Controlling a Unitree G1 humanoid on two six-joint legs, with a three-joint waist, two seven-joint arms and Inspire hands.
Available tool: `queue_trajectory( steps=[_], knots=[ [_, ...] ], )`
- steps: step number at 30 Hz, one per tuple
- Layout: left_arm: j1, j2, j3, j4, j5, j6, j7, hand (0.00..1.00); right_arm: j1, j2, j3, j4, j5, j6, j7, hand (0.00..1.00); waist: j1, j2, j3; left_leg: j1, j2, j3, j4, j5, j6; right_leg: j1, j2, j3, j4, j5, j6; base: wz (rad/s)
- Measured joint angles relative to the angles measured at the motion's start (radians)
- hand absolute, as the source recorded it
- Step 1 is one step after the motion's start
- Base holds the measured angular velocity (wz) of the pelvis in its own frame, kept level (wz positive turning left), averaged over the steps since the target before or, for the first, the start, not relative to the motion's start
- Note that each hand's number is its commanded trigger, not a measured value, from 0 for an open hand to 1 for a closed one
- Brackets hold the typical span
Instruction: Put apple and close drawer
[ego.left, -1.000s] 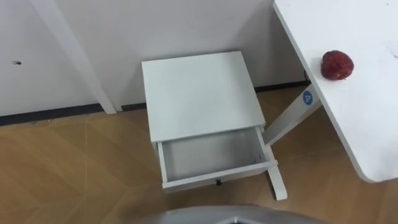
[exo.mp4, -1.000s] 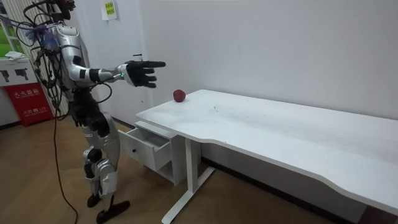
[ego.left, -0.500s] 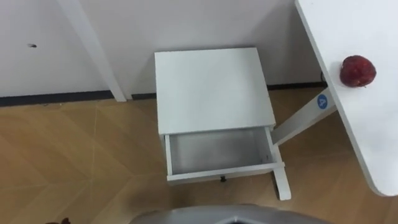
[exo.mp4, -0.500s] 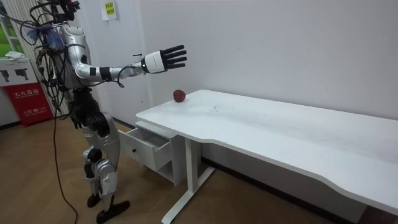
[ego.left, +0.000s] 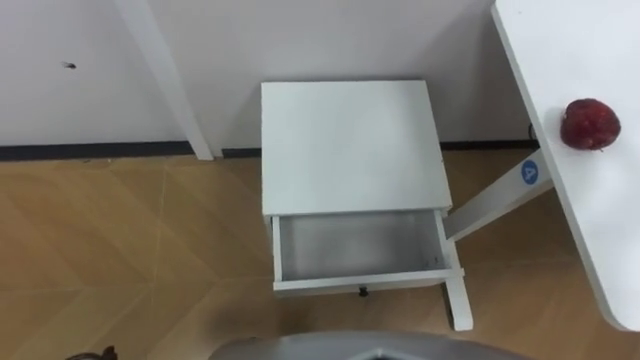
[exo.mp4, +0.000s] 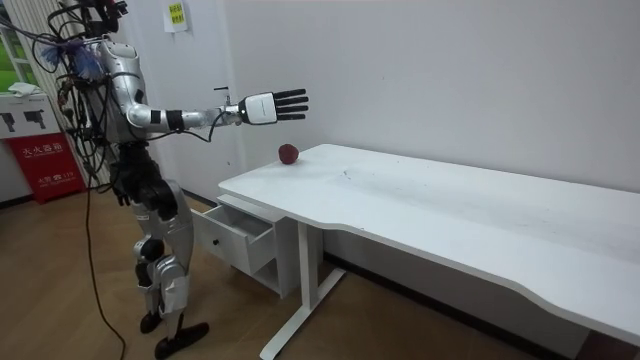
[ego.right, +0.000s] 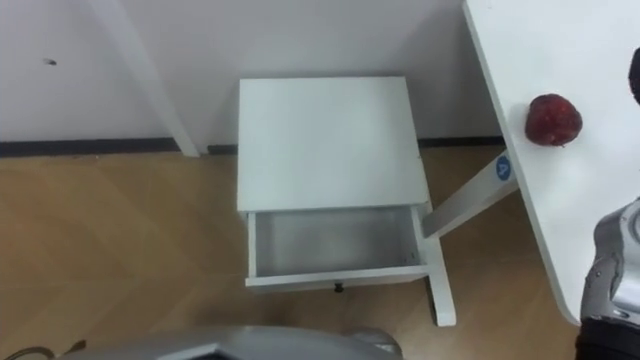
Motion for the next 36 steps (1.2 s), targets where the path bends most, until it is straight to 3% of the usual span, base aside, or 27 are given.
queue_trajectory(
  steps=[4, 9, 20, 27, 36],
  knots=[
    [0.002, 0.002, 0.000, -0.001, 0.019, 0.010, -0.001, 0.00, -0.001, 0.000, 0.001, 0.006, 0.000, 0.021, 0.061, 0.00, -0.001, -0.022, 0.0086, 0.002, 0.000, 0.000, 0.003, 0.000, 0.000, 0.003, 0.000, 0.000, 0.000, 0.000, 0.000, 0.00],
    [0.009, 0.004, 0.000, -0.001, 0.037, 0.029, -0.002, 0.00, -0.008, 0.000, 0.007, 0.009, -0.025, 0.029, 0.094, 0.00, -0.001, -0.040, 0.0009, -0.004, 0.001, 0.000, 0.007, 0.000, 0.000, 0.001, -0.001, -0.003, 0.001, 0.000, 0.000, 0.00],
    [0.010, 0.007, -0.001, -0.003, 0.046, 0.030, -0.002, 0.00, -0.075, -0.015, 0.068, 0.095, -0.091, 0.044, 0.168, 0.00, 0.000, -0.024, -0.0006, -0.012, 0.002, -0.006, 0.014, 0.000, 0.000, 0.002, -0.001, -0.011, 0.000, 0.001, -0.001, 0.00],
    [0.010, 0.009, -0.002, -0.004, 0.047, 0.037, -0.012, 0.00, -0.076, -0.015, 0.090, 0.127, -0.114, 0.051, 0.213, 0.00, 0.000, -0.018, 0.0032, -0.014, 0.002, -0.019, 0.016, 0.000, 0.000, 0.002, -0.001, -0.028, -0.001, 0.001, -0.001, 0.05],
    [0.009, 0.010, -0.002, -0.006, 0.066, 0.038, -0.044, 0.00, -0.076, -0.015, 0.117, 0.137, -0.151, 0.052, 0.268, 0.00, 0.001, -0.018, 0.0018, -0.016, 0.002, -0.024, 0.022, 0.000, 0.000, 0.003, -0.001, -0.030, 0.001, 0.001, -0.001, 0.00]
  ],
)
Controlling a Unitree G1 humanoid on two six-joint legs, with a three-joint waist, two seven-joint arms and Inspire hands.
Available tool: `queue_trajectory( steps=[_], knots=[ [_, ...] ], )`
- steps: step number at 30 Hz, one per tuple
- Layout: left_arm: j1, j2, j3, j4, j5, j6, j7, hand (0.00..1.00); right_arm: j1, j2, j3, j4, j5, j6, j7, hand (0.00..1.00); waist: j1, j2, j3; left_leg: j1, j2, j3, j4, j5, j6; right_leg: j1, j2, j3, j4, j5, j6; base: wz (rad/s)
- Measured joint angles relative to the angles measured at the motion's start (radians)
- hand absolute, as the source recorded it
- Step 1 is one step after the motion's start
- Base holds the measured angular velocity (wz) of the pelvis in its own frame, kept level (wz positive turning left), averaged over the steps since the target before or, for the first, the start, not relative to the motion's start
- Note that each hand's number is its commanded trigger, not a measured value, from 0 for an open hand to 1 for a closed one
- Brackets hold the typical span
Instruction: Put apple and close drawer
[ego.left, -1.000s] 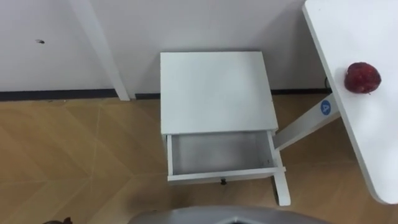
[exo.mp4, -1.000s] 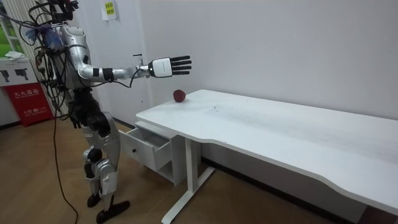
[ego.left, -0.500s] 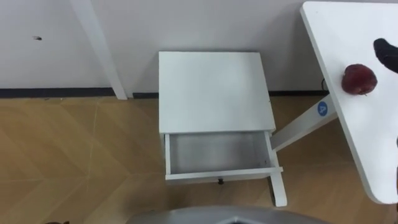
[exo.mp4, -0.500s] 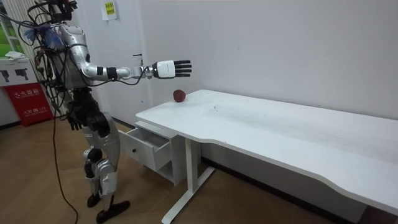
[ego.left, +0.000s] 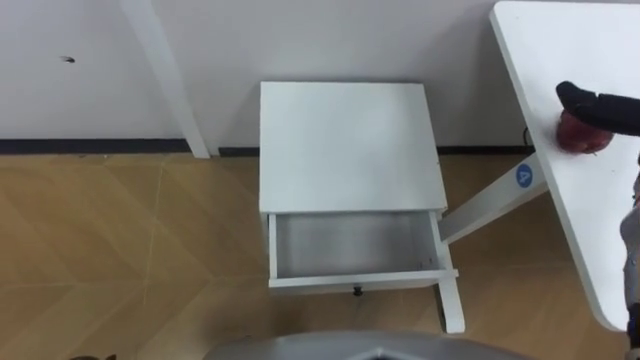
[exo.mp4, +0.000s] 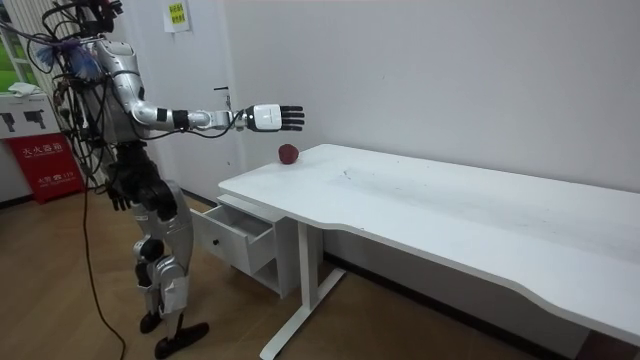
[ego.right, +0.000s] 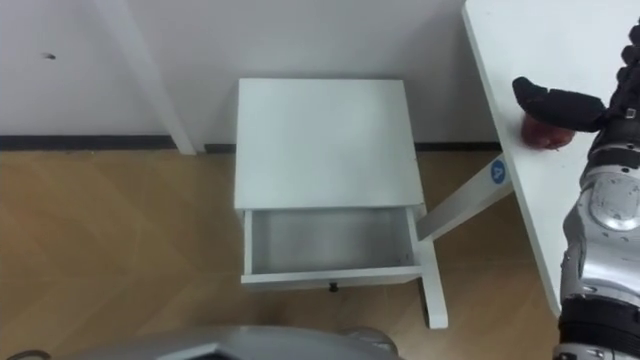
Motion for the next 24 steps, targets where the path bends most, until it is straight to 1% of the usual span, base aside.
queue_trajectory(
  steps=[3, 9, 13, 16, 21, 24],
  knots=[
    [0.000, 0.000, 0.000, 0.001, 0.001, 0.000, 0.000, 0.00, 0.000, 0.000, 0.001, 0.033, -0.003, 0.000, 0.008, 0.00, 0.001, -0.001, -0.0024, 0.002, 0.000, -0.001, 0.001, 0.000, 0.000, 0.003, 0.000, -0.001, 0.000, 0.000, 0.000, 0.00],
    [0.000, 0.000, 0.000, 0.003, 0.001, 0.000, 0.000, 0.00, -0.001, 0.000, 0.006, 0.101, -0.004, 0.000, 0.017, 0.00, 0.005, -0.002, -0.0039, 0.006, -0.001, -0.002, 0.003, 0.000, 0.001, 0.008, -0.001, 0.000, 0.000, 0.000, 0.000, 0.00],
    [0.001, 0.000, -0.007, 0.004, 0.000, 0.000, -0.002, 0.00, 0.000, 0.000, 0.013, 0.155, -0.004, 0.000, 0.045, 0.00, 0.003, -0.006, -0.0025, 0.012, -0.001, -0.005, 0.005, 0.000, 0.001, 0.017, -0.001, -0.004, 0.000, 0.000, 0.000, 0.01],
    [0.000, 0.000, -0.008, 0.004, 0.000, 0.000, -0.004, 0.00, 0.000, 0.000, 0.037, 0.159, -0.005, 0.000, 0.057, 0.00, -0.001, -0.007, -0.0021, 0.011, 0.000, -0.005, 0.009, 0.000, 0.001, 0.018, -0.001, -0.005, 0.000, 0.000, 0.000, 0.00],
    [0.000, 0.000, -0.009, 0.004, 0.000, 0.000, -0.005, 0.00, 0.000, 0.000, 0.038, 0.159, -0.041, 0.000, 0.088, 0.00, 0.000, -0.007, -0.0022, 0.011, 0.000, -0.007, 0.010, 0.000, 0.001, 0.018, -0.001, -0.005, 0.001, 0.000, 0.000, 0.00],
    [0.000, 0.000, -0.009, 0.005, 0.000, 0.000, -0.005, 0.00, 0.000, 0.000, 0.038, 0.169, -0.044, 0.000, 0.094, 0.00, -0.002, -0.008, -0.0026, 0.010, 0.000, -0.014, 0.014, 0.000, 0.001, 0.022, -0.001, -0.013, 0.001, 0.000, 0.000, 0.05]
  ],
)
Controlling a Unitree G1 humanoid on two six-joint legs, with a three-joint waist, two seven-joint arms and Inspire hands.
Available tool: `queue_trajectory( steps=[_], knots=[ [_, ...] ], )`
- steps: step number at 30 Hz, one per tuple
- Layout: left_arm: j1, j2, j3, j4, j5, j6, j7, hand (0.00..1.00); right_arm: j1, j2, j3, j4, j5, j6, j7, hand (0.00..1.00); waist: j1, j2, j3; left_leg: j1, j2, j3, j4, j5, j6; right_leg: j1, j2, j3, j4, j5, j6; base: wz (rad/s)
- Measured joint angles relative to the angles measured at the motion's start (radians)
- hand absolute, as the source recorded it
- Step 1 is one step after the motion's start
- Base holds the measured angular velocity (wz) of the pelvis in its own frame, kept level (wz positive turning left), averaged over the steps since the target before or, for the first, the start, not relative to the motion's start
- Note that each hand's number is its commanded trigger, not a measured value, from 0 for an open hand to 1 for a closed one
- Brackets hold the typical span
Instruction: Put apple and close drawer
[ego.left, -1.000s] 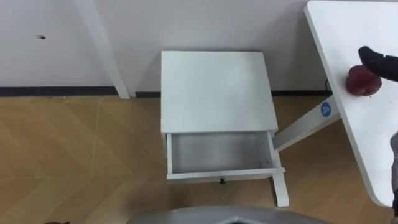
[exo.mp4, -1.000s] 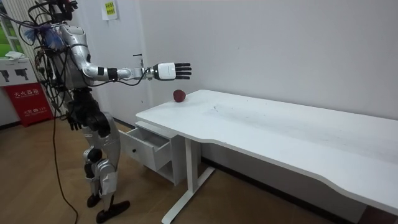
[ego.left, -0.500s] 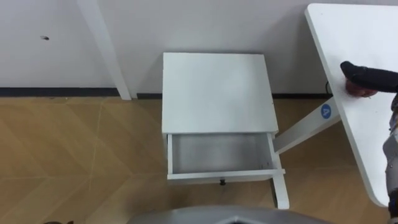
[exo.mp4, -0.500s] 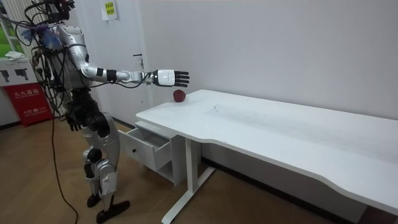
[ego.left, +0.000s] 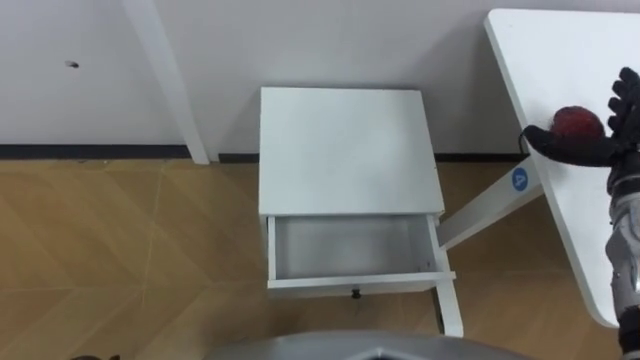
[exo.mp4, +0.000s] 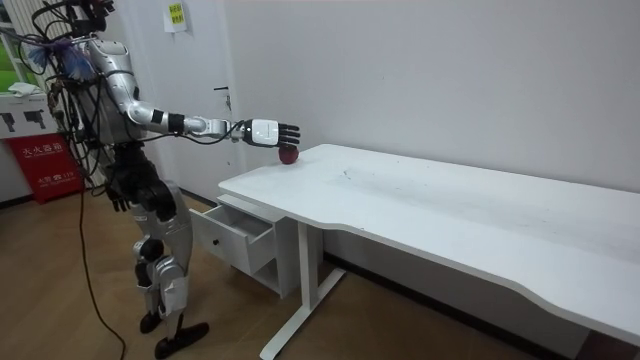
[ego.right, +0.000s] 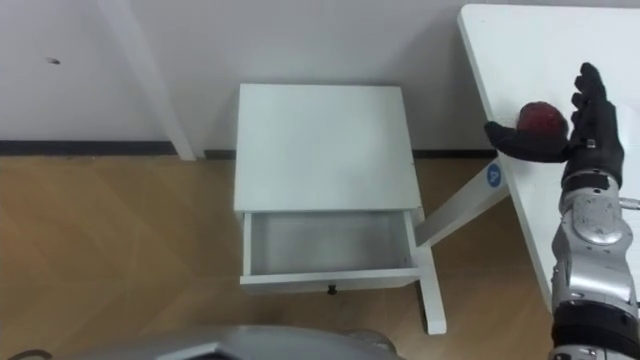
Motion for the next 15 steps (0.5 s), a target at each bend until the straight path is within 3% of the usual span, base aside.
queue_trajectory(
  steps=[15],
  knots=[
    [-0.001, 0.000, 0.004, 0.000, 0.000, -0.007, 0.000, 0.00, -0.002, -0.030, -0.003, 0.108, -0.038, -0.002, 0.036, 0.00, -0.003, -0.007, -0.0016, -0.005, -0.002, -0.025, 0.006, 0.000, 0.000, 0.015, 0.000, -0.014, -0.002, 0.000, 0.000, 0.05]
  ],
)
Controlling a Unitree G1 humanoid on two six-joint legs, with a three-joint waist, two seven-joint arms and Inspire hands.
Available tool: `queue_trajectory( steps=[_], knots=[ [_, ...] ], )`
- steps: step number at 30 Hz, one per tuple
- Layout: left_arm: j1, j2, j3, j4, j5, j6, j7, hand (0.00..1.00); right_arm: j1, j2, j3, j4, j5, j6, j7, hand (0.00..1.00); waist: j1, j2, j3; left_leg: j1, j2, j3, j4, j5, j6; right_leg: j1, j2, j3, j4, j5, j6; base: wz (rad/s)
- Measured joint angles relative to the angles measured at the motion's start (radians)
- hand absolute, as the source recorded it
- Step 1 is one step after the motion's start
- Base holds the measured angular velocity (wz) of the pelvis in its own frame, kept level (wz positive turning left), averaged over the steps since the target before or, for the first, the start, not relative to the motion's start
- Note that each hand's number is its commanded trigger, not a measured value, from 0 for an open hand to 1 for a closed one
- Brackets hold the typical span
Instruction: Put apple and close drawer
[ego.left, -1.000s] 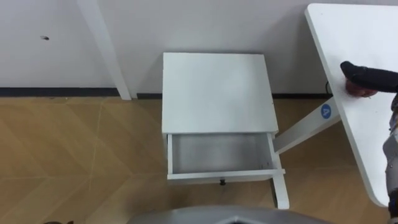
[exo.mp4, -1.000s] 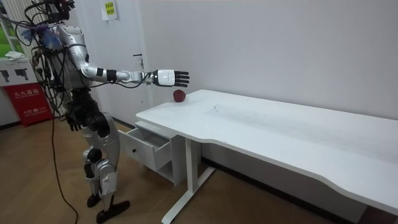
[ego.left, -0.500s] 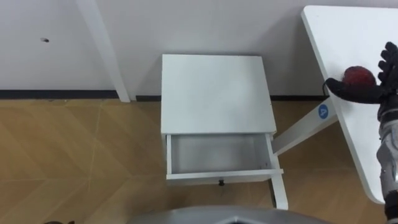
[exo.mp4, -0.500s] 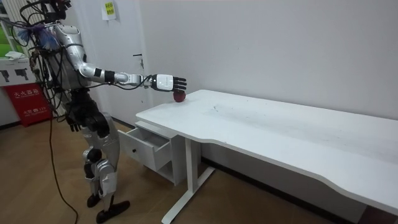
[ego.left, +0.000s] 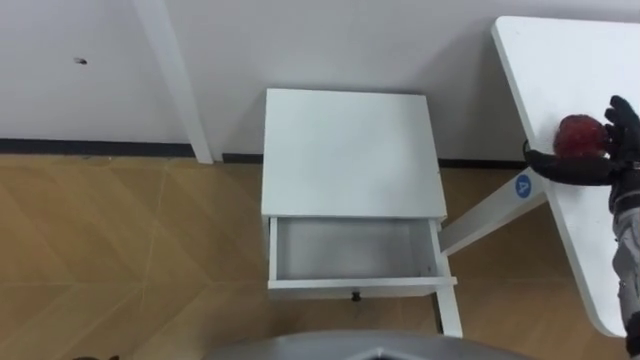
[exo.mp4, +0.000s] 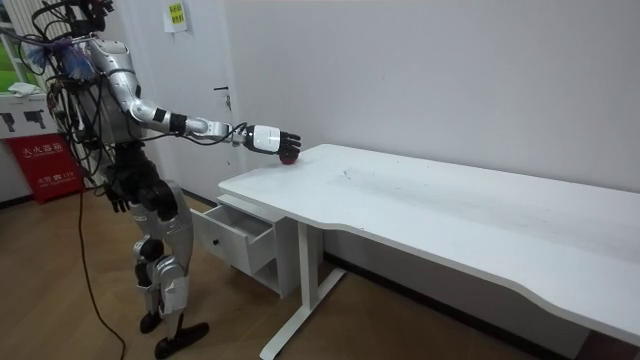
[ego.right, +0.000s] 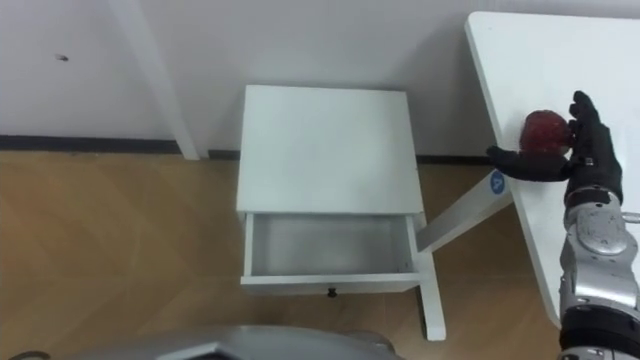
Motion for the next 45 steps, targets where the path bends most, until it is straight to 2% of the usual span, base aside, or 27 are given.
queue_trajectory(
  steps=[7, 17, 24, 35, 40, 45],
  knots=[
    [0.006, 0.001, -0.001, 0.003, -0.001, -0.011, 0.000, 0.00, -0.001, -0.027, 0.000, 0.102, -0.001, -0.001, -0.004, 0.00, 0.002, 0.000, 0.0007, 0.001, 0.000, 0.000, -0.001, 0.000, 0.000, 0.000, 0.000, 0.004, -0.001, 0.000, 0.000, 0.00],
    [0.014, 0.004, 0.008, 0.002, 0.021, -0.004, -0.021, 0.00, -0.005, -0.038, -0.001, 0.113, -0.062, -0.001, -0.004, 0.00, 0.004, 0.007, 0.0030, -0.001, 0.000, -0.001, 0.002, 0.000, 0.000, 0.000, 0.001, 0.004, 0.000, 0.000, 0.000, 0.00],
    [0.018, 0.004, 0.046, 0.001, 0.067, 0.009, -0.052, 0.00, -0.067, -0.039, -0.039, 0.190, -0.092, 0.003, -0.003, 0.00, 0.005, 0.007, 0.0010, -0.001, 0.002, -0.004, 0.011, -0.001, 0.001, -0.001, 0.000, 0.005, 0.002, 0.000, 0.000, 0.00],
    [0.022, 0.009, 0.048, 0.006, 0.068, 0.012, -0.069, 0.00, -0.135, -0.090, -0.041, 0.319, -0.121, 0.010, -0.002, 0.00, 0.004, 0.007, -0.0004, 0.005, 0.000, -0.028, 0.014, 0.000, 0.003, 0.019, -0.002, -0.026, 0.003, 0.000, -0.001, 0.06],
    [0.018, 0.022, 0.046, 0.017, 0.066, 0.012, -0.080, 0.00, -0.147, -0.110, -0.034, 0.337, -0.154, 0.034, -0.002, 0.00, 0.013, 0.001, -0.0016, -0.001, -0.001, -0.036, 0.019, 0.000, 0.003, 0.023, -0.002, -0.028, 0.004, 0.000, -0.001, 0.05],
    [0.022, 0.037, 0.046, 0.042, 0.061, 0.012, -0.074, 0.00, -0.148, -0.120, -0.019, 0.337, -0.157, 0.040, -0.002, 0.00, 0.031, -0.015, 0.0020, -0.004, -0.002, -0.038, 0.019, 0.001, 0.004, 0.026, -0.003, -0.039, 0.004, 0.000, -0.001, 0.03]
  ],
)
